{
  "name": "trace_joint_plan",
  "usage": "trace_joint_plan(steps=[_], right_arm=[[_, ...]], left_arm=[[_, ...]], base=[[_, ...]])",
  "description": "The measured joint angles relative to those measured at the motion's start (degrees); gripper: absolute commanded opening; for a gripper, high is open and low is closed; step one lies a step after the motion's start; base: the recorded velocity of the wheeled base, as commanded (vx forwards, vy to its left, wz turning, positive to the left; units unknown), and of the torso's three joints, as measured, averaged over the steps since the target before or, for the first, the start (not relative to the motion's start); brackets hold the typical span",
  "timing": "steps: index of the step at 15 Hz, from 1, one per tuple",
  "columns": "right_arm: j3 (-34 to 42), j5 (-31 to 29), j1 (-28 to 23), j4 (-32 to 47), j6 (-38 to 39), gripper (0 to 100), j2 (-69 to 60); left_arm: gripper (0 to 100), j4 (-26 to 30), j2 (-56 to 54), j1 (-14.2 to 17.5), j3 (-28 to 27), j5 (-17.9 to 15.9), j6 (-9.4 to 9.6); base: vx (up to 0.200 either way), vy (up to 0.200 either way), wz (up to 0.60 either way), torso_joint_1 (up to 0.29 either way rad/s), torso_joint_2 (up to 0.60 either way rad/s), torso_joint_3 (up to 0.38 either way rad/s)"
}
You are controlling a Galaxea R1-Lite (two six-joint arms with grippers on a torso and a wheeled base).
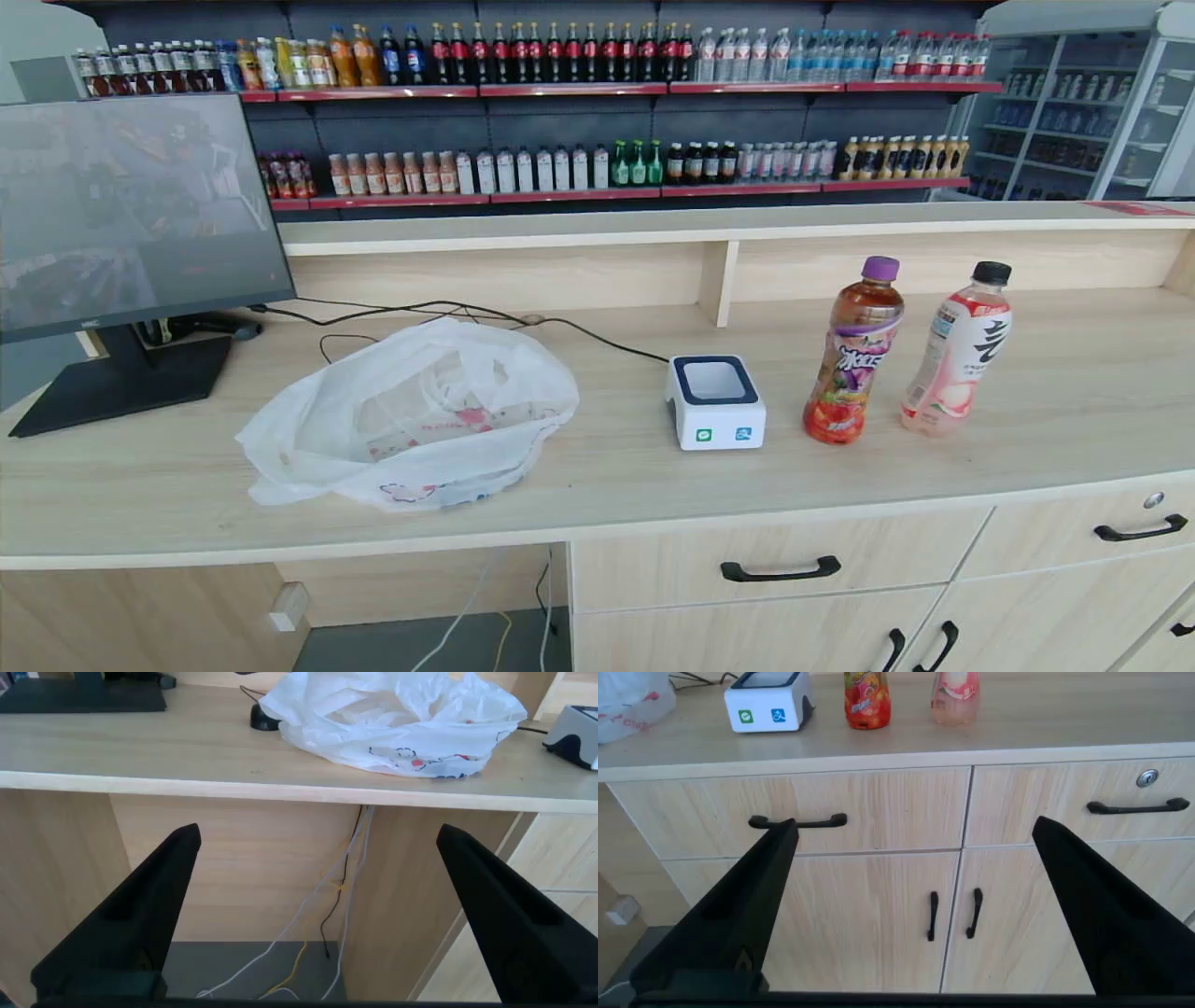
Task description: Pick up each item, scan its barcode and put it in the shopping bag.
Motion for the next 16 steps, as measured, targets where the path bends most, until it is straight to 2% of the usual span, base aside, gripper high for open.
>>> trace_joint_plan(steps=[4, 6, 8, 11, 14, 16], right_arm=[[0.0, 0.2, 0.0, -0.6, 1.1, 100, 0.0], [-2.7, 1.4, 0.4, -0.8, 1.6, 100, 0.4], [-10.6, 1.7, 1.0, -1.0, 3.4, 100, 4.0], [-22.4, 2.2, 3.0, -1.4, 5.3, 100, 16.3], [-29.1, 2.6, 5.5, -3.9, 5.6, 100, 29.2], [-33.1, 2.9, 6.5, -8.9, 5.2, 100, 37.9]], left_arm=[[100, 0.0, 0.0, 0.0, 0.0, 0.0, 0.0], [100, 0.0, 0.0, 0.0, 0.0, 0.0, 0.0], [100, 0.0, 0.0, 0.0, 0.0, 0.0, 0.0], [100, 0.0, 0.0, 0.0, 0.0, 0.0, 0.0], [100, 0.0, 0.0, 0.0, 0.0, 0.0, 0.0], [100, 0.0, 0.0, 0.0, 0.0, 0.0, 0.0]], base=[[0.0, 0.0, 0.0, 0.0, 0.0, 0.0], [0.0, 0.0, 0.0, 0.0, 0.0, 0.0], [0.0, 0.0, 0.0, 0.0, 0.0, 0.0], [0.0, 0.0, 0.0, 0.0, 0.0, 0.0], [0.0, 0.0, 0.0, 0.0, 0.0, 0.0], [0.0, 0.0, 0.0, 0.0, 0.0, 0.0]])
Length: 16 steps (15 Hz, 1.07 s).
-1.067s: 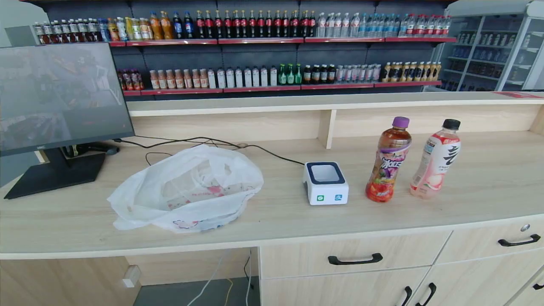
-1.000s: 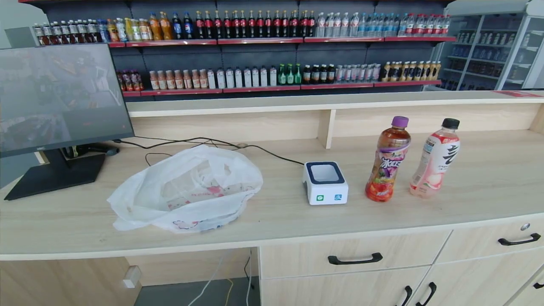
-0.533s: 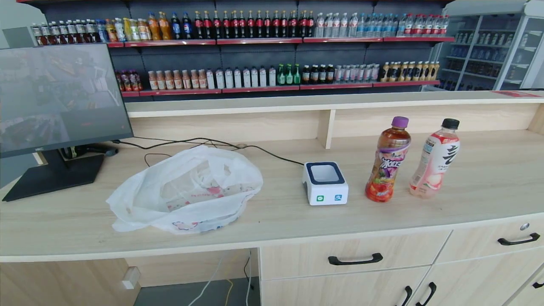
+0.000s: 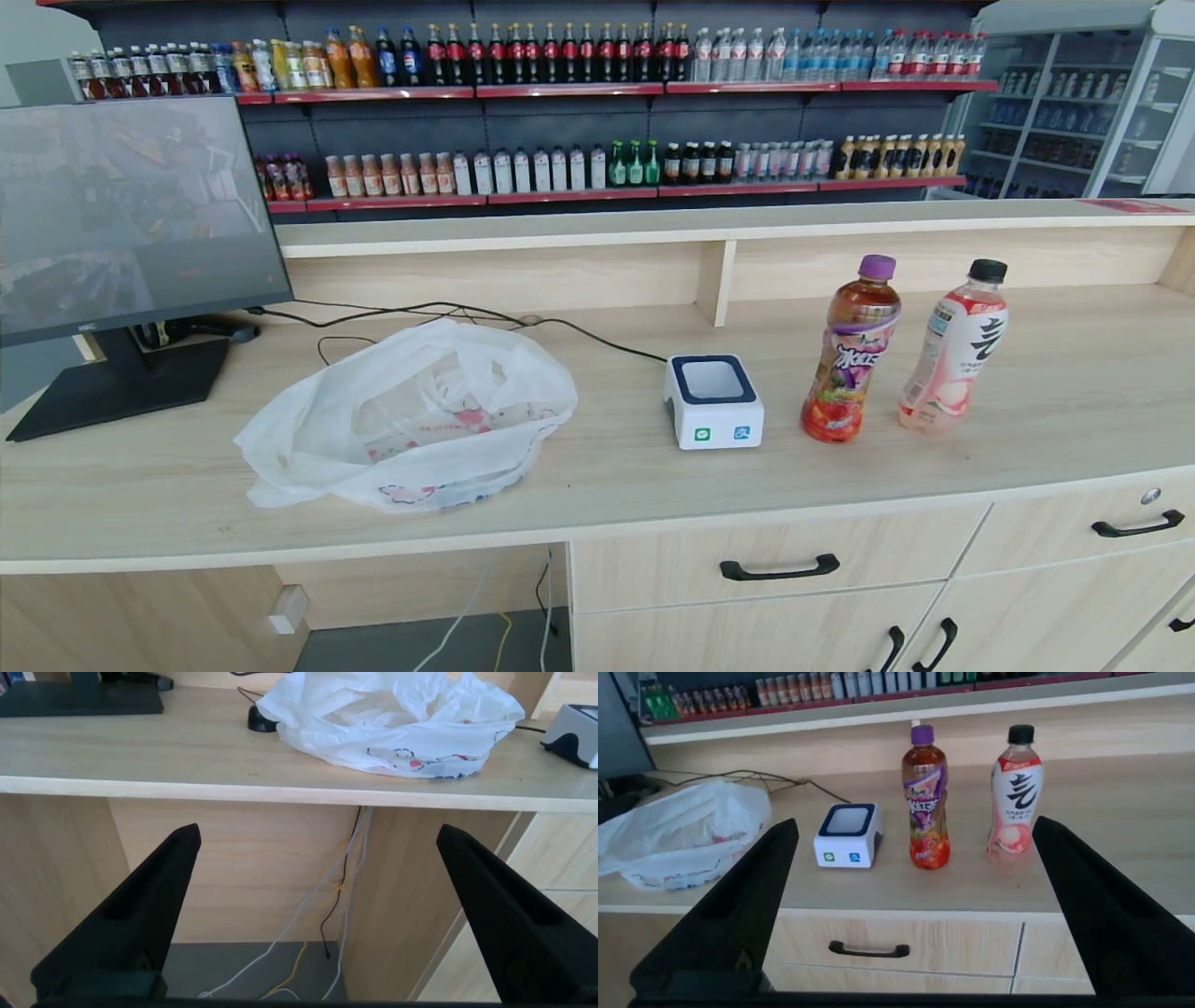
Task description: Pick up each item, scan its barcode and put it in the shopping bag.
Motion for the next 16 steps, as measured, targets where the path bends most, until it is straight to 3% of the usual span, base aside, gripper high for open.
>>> trace_joint_plan(steps=[4, 7, 10, 13, 16], right_arm=[[-2.5, 0.4, 1.3, -19.5, -2.4, 100, 15.6], [3.9, 0.4, 1.9, -43.0, -4.6, 100, 25.4], [11.7, 0.3, 2.5, -58.3, -5.1, 100, 32.9], [17.9, 0.3, 5.4, -64.2, -4.9, 100, 37.9], [19.3, 0.2, 6.7, -66.4, -4.9, 100, 42.8]], left_arm=[[100, 0.0, 0.0, 0.0, 0.0, 0.0, 0.0], [100, 0.0, 0.0, 0.0, 0.0, 0.0, 0.0], [100, 0.0, 0.0, 0.0, 0.0, 0.0, 0.0], [100, 0.0, 0.0, 0.0, 0.0, 0.0, 0.0], [100, 0.0, 0.0, 0.0, 0.0, 0.0, 0.0]], base=[[0.0, 0.0, 0.0, 0.0, 0.0, 0.0], [0.0, 0.0, 0.0, 0.0, 0.0, 0.0], [0.0, 0.0, 0.0, 0.0, 0.0, 0.0], [0.0, 0.0, 0.0, 0.0, 0.0, 0.0], [0.0, 0.0, 0.0, 0.0, 0.0, 0.0]])
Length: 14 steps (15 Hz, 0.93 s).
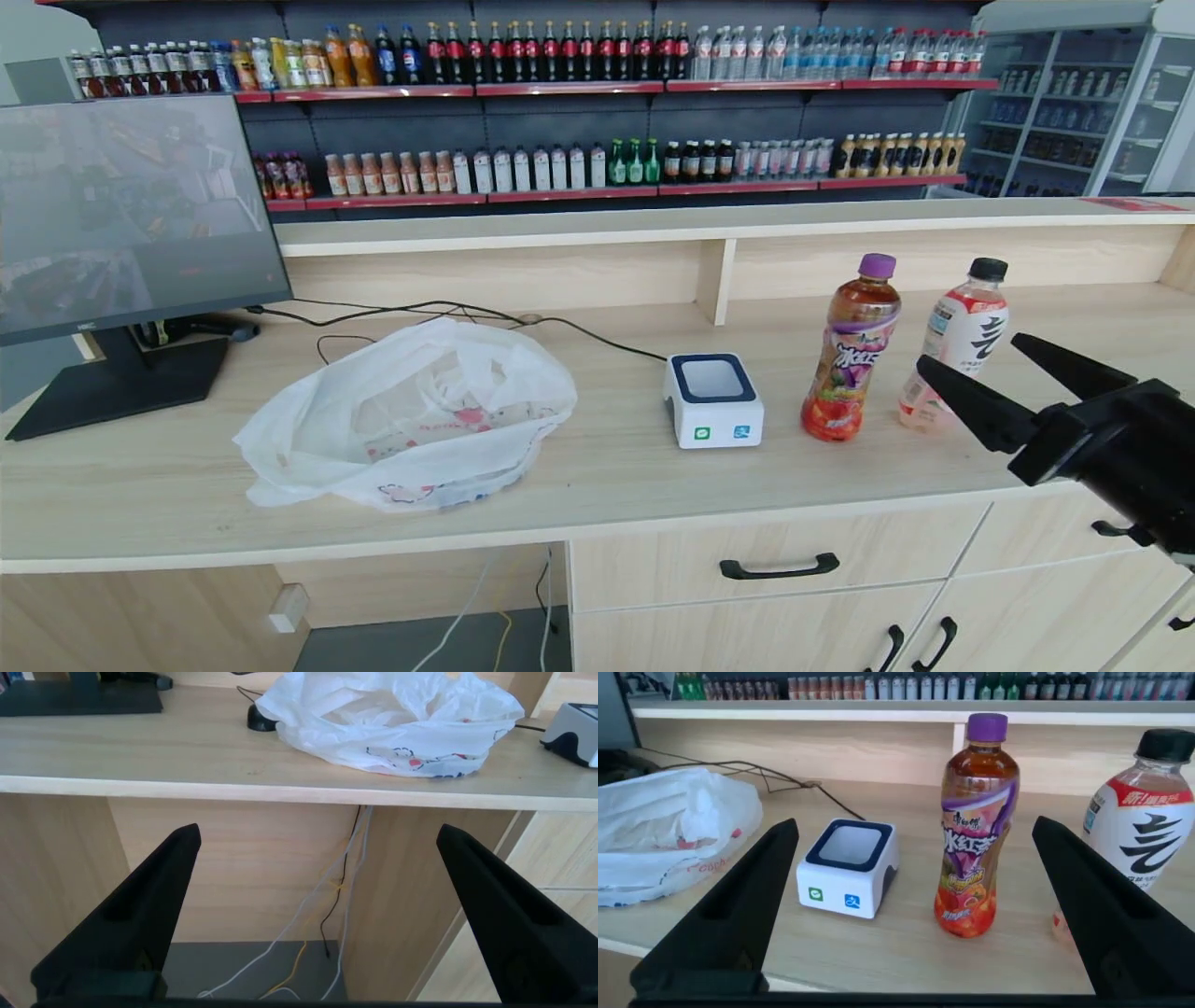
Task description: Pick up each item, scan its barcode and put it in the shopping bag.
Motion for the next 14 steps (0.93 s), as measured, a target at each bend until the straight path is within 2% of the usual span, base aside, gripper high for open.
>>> trace_joint_plan(steps=[3, 5, 9, 14], right_arm=[[0.7, -0.2, 0.1, -9.7, 0.0, 100, 7.2], [2.3, -1.4, 0.2, -13.3, 0.0, 100, 12.2], [2.2, -2.3, 0.4, -14.5, 0.2, 100, 17.2], [-3.1, -2.3, -0.1, -14.6, 0.3, 100, 23.2]], left_arm=[[100, 0.0, 0.0, 0.0, 0.0, 0.0, 0.02], [100, 0.0, 0.0, 0.0, 0.0, 0.0, 0.0], [100, 0.0, 0.0, 0.0, 0.0, 0.0, 0.0], [100, 0.0, 0.0, 0.0, 0.0, 0.0, 0.0]], base=[[0.0, 0.0, 0.0, 0.0, 0.0, 0.0], [0.0, 0.0, 0.0, 0.0, 0.0, 0.0], [0.0, 0.0, 0.0, 0.0, 0.0, 0.0], [0.0, 0.0, 0.0, 0.0, 0.0, 0.0]])
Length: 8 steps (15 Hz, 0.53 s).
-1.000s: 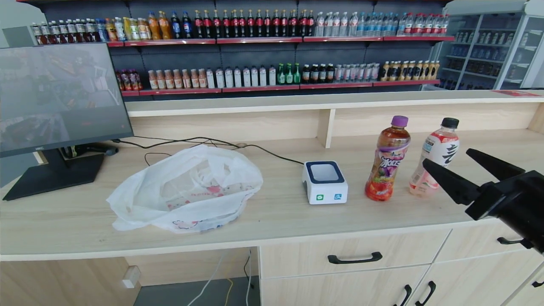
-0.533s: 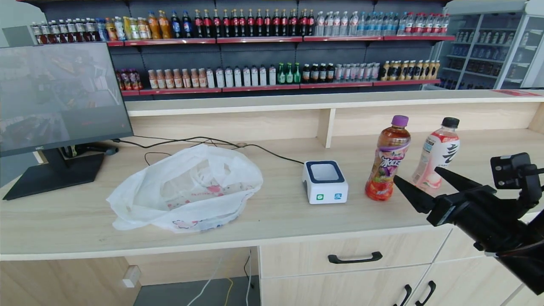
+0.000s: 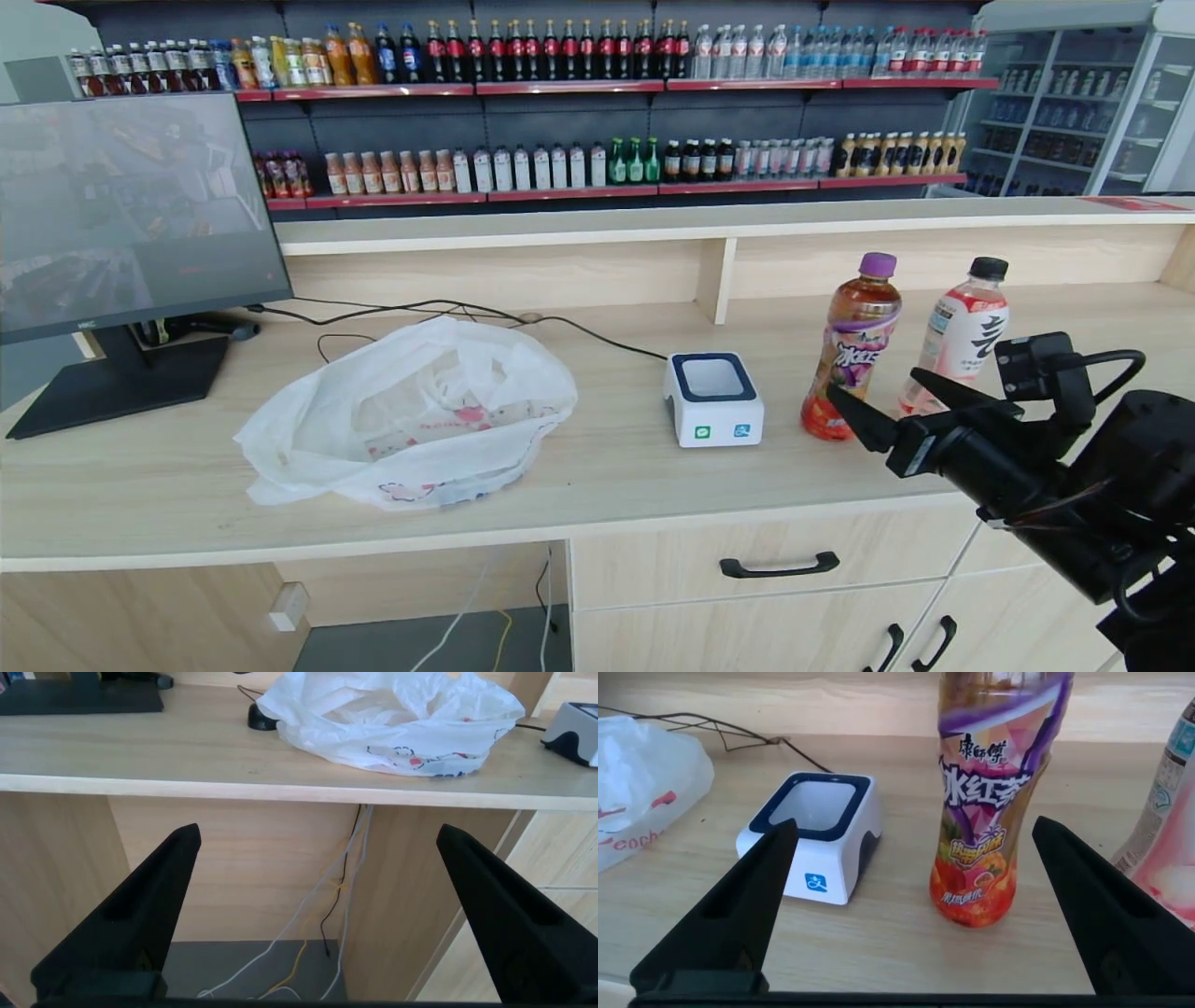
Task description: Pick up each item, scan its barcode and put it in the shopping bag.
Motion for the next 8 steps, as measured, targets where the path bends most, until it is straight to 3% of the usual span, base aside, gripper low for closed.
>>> trace_joint_plan(steps=[8], right_arm=[[-5.2, -0.2, -1.2, 0.0, -0.5, 100, 5.0]], left_arm=[[100, 0.0, 0.0, 0.0, 0.0, 0.0, 0.0]], base=[[0.0, 0.0, 0.0, 0.0, 0.0, 0.0]])
